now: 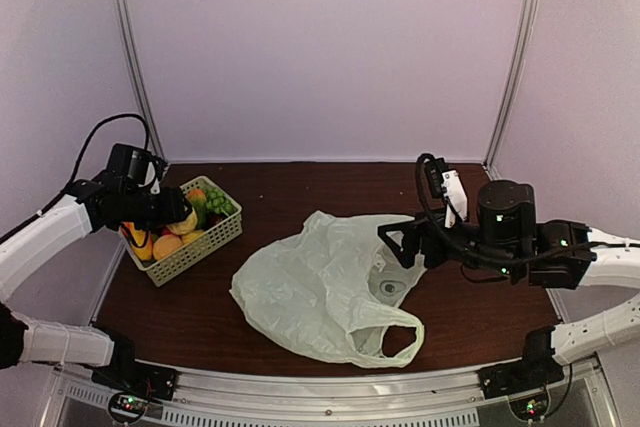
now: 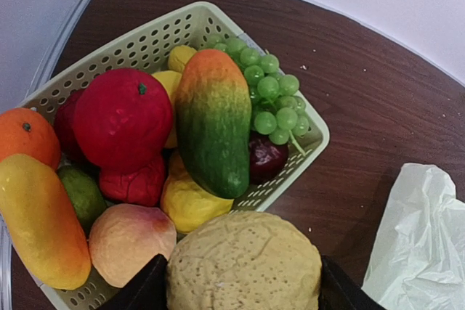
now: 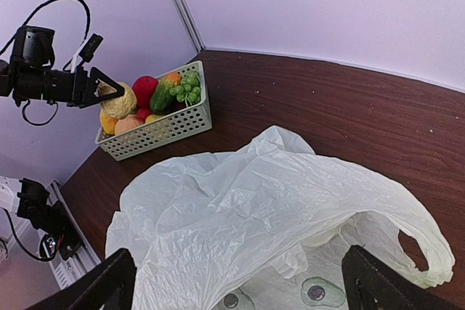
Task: Untie the knot of the plastic bag and take out the fruit
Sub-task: Place the fake fruit in the bin.
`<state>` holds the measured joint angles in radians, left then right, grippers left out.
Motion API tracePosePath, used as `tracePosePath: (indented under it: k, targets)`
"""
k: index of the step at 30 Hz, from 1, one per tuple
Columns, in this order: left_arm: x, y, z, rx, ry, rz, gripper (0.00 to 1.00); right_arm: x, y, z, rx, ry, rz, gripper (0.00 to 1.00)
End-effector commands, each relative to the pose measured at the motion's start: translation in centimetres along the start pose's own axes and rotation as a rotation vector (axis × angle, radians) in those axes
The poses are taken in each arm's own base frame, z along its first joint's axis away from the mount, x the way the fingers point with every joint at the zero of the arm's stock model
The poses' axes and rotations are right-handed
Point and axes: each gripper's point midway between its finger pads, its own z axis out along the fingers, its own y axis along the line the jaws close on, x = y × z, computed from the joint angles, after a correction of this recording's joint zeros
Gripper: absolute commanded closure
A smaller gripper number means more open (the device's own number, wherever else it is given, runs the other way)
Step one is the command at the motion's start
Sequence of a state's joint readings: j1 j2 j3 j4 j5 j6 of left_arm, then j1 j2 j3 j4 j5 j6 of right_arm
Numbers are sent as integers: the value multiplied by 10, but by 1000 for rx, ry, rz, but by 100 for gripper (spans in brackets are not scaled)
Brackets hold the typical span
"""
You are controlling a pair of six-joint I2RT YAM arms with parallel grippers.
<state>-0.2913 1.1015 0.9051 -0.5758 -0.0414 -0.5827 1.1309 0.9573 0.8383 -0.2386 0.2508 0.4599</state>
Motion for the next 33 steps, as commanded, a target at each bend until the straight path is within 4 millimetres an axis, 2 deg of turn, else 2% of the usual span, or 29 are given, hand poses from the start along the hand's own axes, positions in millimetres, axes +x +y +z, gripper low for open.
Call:
tracePosePath:
  k: [1, 8, 16, 24, 28, 33]
  targets:
    - [-11, 14, 12, -75, -37, 34, 48, 9, -4, 3, 11, 30, 6, 1]
    - [-8, 30, 31, -166, -19, 53, 48, 8, -4, 4, 14, 32, 9, 1]
    - [-13, 33, 42, -186, -42, 63, 45, 12, -6, 4, 18, 46, 7, 1]
    - [-6, 41, 58, -234, -3, 82, 44, 15, -10, 1, 24, 50, 8, 1]
    - [-4, 44, 60, -248, 2, 83, 41, 14, -11, 0, 27, 47, 11, 1]
    - [-3, 45, 59, -249, -2, 77, 31, 15, -11, 0, 25, 49, 13, 1]
